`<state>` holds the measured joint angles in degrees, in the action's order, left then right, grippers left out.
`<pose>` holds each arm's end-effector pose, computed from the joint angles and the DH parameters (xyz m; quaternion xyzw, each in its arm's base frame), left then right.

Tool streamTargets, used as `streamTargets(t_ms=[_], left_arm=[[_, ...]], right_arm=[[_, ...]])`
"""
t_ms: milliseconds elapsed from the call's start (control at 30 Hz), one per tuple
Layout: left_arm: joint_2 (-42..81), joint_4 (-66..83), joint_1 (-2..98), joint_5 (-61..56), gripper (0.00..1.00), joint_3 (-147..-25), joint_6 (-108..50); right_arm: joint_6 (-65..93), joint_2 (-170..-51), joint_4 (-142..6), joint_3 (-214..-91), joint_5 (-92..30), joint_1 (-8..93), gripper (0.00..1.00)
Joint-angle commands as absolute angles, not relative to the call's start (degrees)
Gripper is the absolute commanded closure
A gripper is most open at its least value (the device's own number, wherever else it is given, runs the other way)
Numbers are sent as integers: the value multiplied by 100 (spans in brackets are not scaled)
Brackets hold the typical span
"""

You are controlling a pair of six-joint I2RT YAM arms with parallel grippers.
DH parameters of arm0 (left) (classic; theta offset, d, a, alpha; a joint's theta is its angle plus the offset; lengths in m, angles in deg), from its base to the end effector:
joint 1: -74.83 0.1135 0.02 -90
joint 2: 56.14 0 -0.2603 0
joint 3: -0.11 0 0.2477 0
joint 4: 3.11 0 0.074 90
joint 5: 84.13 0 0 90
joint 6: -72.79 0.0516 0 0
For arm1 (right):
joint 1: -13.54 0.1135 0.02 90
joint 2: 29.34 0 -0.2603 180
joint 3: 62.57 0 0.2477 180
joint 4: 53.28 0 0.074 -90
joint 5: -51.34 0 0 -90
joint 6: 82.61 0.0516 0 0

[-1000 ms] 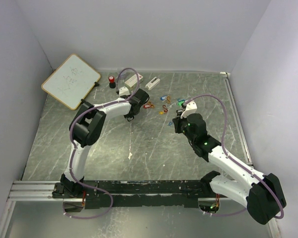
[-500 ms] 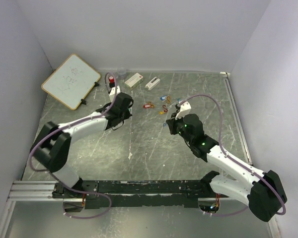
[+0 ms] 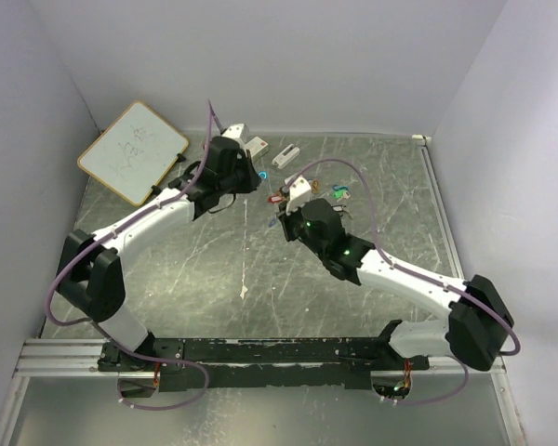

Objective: Put the keys on the keyring

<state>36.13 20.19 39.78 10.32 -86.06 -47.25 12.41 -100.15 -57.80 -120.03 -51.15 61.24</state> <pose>0.3182 -0.2183 0.2857 0.0181 0.8628 -0.2430 0.4430 0.2060 0.2098 0.2640 -0.2328 0.7718 0.1810 0.5634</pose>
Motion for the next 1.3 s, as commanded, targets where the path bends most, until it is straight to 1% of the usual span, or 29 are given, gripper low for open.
streamTargets(t_ms=[0, 67, 200, 333, 400, 500, 567, 700, 933, 1267], left_arm=[[3662, 2499, 4120, 156, 93, -9116, -4537], [3469, 2257, 4125, -55, 93, -8845, -4565], [3048, 1918, 4133, -82, 93, -8282, -4415], [2961, 2147, 4165, -31, 93, -8298, -4093], [2896, 2187, 4210, 141, 93, -8227, -4081], [2827, 2064, 4348, -39, 93, -8114, -4133], [2805, 2019, 4375, -52, 93, -8068, -4167], [2838, 1937, 4387, -140, 93, -8061, -4244], [2954, 1893, 4392, -302, 93, -8123, -4301], [3027, 1966, 4389, -311, 93, -8179, -4268]], right_arm=[[821, -10430, -5772, -12611, -5442, 6182, 100], [747, -10610, -5821, -12809, -5430, 6180, 100], [674, -10767, -5845, -13008, -5453, 6195, 100], [592, -10894, -5837, -13143, -5511, 6194, 100], [544, -11034, -6060, -13337, -5606, 6190, 100], [478, -11175, -6188, -13561, -5640, 6192, 100], [495, -11155, -6176, -13471, -5658, 6205, 100], [456, -10864, -5619, -12914, -5649, 6216, 100], [421, -10790, -5536, -12928, -5359, 6219, 100], [441, -10616, -5332, -12788, -5336, 6217, 100]])
